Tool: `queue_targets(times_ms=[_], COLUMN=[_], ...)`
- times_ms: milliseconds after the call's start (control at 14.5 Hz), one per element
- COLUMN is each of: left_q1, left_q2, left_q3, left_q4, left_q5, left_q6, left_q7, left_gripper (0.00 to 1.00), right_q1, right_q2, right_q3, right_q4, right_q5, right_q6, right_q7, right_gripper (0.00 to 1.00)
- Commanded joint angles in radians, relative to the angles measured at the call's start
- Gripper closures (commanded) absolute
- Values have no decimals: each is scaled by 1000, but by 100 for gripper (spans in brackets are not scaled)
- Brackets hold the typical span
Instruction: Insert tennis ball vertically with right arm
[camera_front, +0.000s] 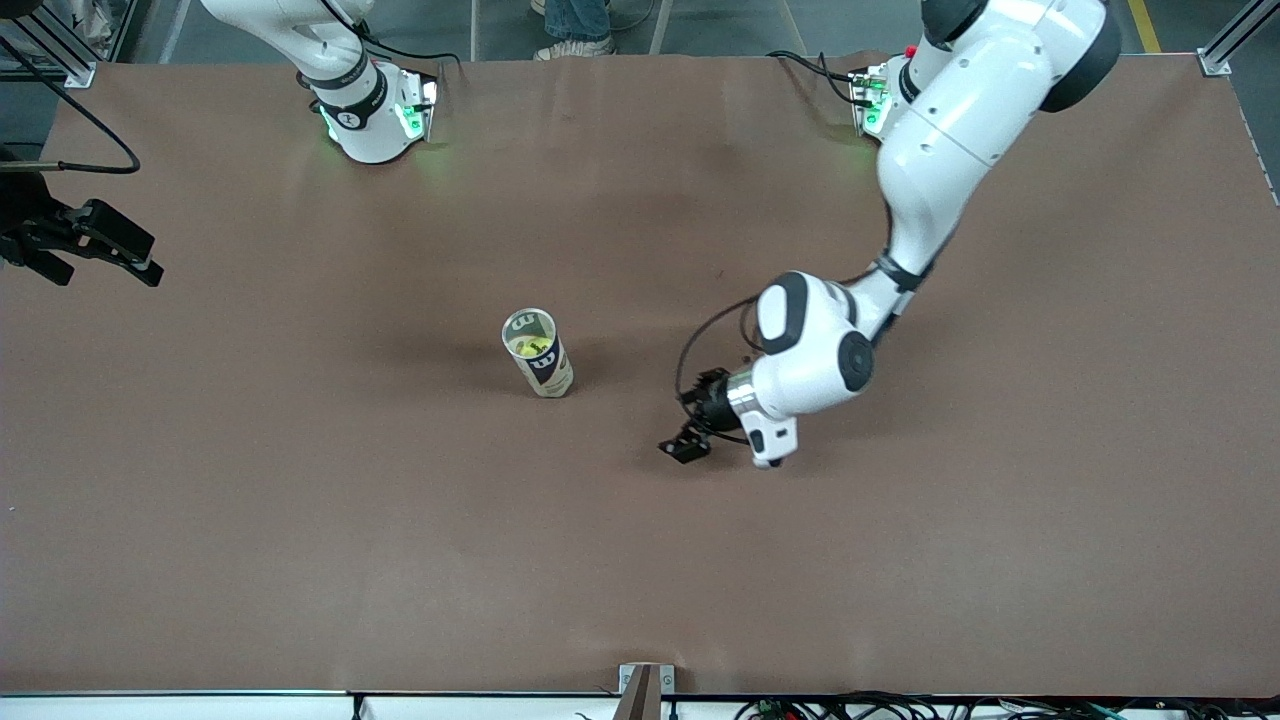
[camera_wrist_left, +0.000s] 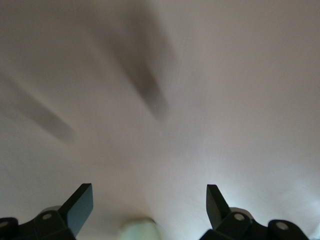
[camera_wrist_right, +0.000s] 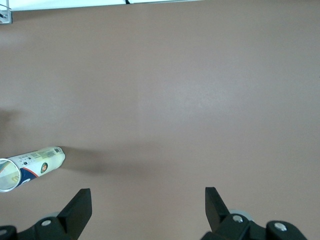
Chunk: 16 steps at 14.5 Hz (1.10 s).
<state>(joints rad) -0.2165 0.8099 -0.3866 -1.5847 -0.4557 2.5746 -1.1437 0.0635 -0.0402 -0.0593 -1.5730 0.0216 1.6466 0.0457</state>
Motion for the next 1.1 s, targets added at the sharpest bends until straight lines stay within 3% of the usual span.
queue_targets(times_ms=[0,207,414,759,1034], left_q1=[72,144,193,287,350], left_q2=[-115,-207,-270,-460,-573], left_q3=[12,11,9,5,0], left_q4=[-41,-41,-38,-43,-40], left_q5=[203,429,544,549,536], left_q6=[-129,-249,-330,-614,-729], left_q7=[-2,7,63,373,550], left_gripper=[0,0,0,0,0], right_q1=[-1,4,1,-4,-1], right_q2=[25,26,75,99,65], right_q3=[-1,1,1,-1,-1], right_q4=[48,47,95,111,67], right_q5=[-8,-12,-11,-6,-6], right_q6=[-5,-5,-5,-20,-40], right_q7=[-10,-10,-13,-17,-17], right_gripper=[0,0,0,0,0])
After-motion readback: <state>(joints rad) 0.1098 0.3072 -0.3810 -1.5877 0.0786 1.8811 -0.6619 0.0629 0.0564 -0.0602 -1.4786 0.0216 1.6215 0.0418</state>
